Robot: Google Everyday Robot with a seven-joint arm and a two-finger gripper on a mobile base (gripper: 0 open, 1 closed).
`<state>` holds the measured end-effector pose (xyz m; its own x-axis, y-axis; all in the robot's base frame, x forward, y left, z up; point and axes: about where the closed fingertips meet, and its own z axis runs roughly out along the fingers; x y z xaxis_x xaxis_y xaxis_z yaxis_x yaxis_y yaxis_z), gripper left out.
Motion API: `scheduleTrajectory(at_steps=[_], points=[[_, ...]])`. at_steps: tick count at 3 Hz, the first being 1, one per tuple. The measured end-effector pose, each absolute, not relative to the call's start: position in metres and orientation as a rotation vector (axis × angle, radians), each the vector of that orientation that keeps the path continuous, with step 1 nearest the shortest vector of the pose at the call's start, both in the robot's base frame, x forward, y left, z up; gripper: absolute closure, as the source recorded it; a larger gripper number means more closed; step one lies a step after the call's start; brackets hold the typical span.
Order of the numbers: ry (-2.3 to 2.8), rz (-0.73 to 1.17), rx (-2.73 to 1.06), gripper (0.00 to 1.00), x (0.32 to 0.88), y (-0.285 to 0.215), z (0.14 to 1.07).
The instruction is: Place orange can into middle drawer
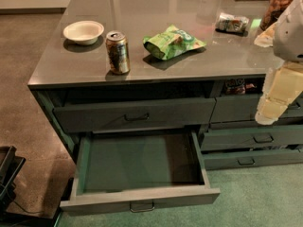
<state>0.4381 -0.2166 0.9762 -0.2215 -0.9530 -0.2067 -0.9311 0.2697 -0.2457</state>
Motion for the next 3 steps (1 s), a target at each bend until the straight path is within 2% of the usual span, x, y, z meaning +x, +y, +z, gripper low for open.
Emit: scheduleTrajectory(at_steps=[1,3], points=[[2.232,-0.098,-1.725,0.00,0.438,-0.217,0.976],[2.125,-0.059,-1.688,0.00,0.488,-0.195,0.968]])
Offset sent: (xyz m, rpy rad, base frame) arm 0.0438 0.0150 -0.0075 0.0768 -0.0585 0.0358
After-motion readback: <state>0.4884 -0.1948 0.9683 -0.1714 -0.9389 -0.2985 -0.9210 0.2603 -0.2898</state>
